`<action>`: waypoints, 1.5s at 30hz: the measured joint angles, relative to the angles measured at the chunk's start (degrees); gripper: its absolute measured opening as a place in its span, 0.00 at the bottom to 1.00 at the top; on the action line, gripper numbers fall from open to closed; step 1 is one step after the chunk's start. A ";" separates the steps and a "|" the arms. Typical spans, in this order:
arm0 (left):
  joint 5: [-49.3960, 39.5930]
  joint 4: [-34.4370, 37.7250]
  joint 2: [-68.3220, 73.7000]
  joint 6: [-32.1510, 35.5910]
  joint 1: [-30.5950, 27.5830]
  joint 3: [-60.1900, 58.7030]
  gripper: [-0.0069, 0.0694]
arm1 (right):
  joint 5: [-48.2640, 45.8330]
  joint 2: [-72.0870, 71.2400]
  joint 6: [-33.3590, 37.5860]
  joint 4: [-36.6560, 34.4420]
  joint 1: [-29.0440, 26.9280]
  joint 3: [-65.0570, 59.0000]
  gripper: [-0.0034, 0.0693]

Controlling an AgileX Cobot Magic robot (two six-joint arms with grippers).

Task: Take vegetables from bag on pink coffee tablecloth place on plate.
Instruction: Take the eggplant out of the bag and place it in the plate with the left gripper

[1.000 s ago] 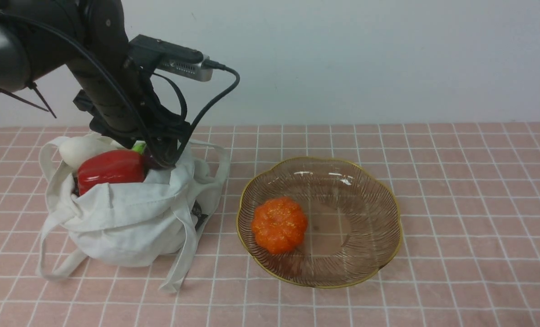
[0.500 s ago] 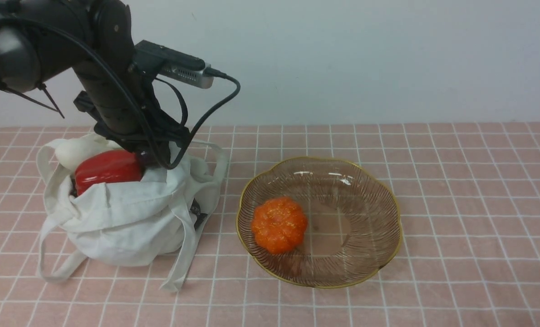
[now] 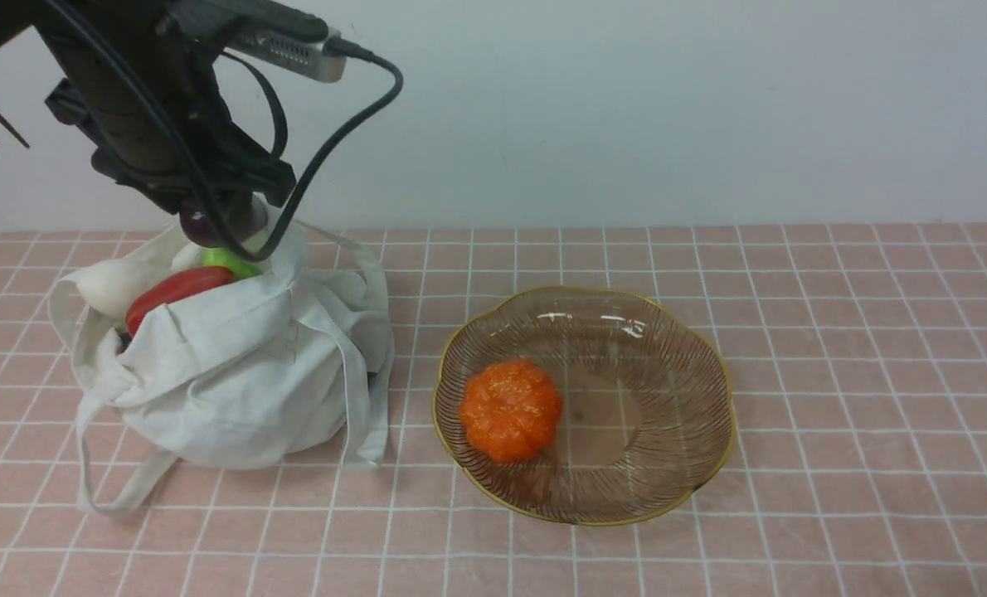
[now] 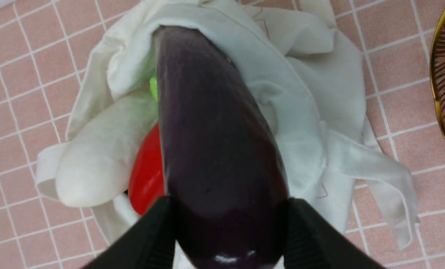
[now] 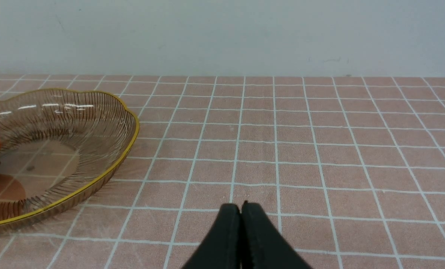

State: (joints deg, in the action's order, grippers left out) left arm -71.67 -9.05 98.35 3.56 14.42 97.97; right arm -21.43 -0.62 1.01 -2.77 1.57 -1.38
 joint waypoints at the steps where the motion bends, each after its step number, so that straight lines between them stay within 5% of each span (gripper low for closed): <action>1: -0.05 0.51 -0.85 -0.19 0.00 0.00 0.53 | 0.00 0.00 0.00 0.00 0.00 0.00 0.03; 9: -0.10 5.29 -9.51 -3.19 0.00 0.00 0.53 | 0.00 0.00 0.00 0.00 0.00 0.00 0.03; 19: -0.37 22.27 -15.34 -0.35 5.41 0.28 0.53 | 0.00 0.00 0.00 0.00 0.00 0.00 0.03; 28: 0.00 18.21 1.81 -0.17 26.73 0.28 0.53 | 0.00 0.00 0.00 0.00 0.00 0.00 0.03; 45: 9.18 14.09 15.53 -0.14 29.71 0.28 0.55 | 0.00 0.00 0.00 0.00 0.00 0.00 0.03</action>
State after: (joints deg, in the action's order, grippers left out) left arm -62.50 5.04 113.88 3.42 44.13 98.25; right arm -21.43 -0.62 1.01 -2.77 1.57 -1.38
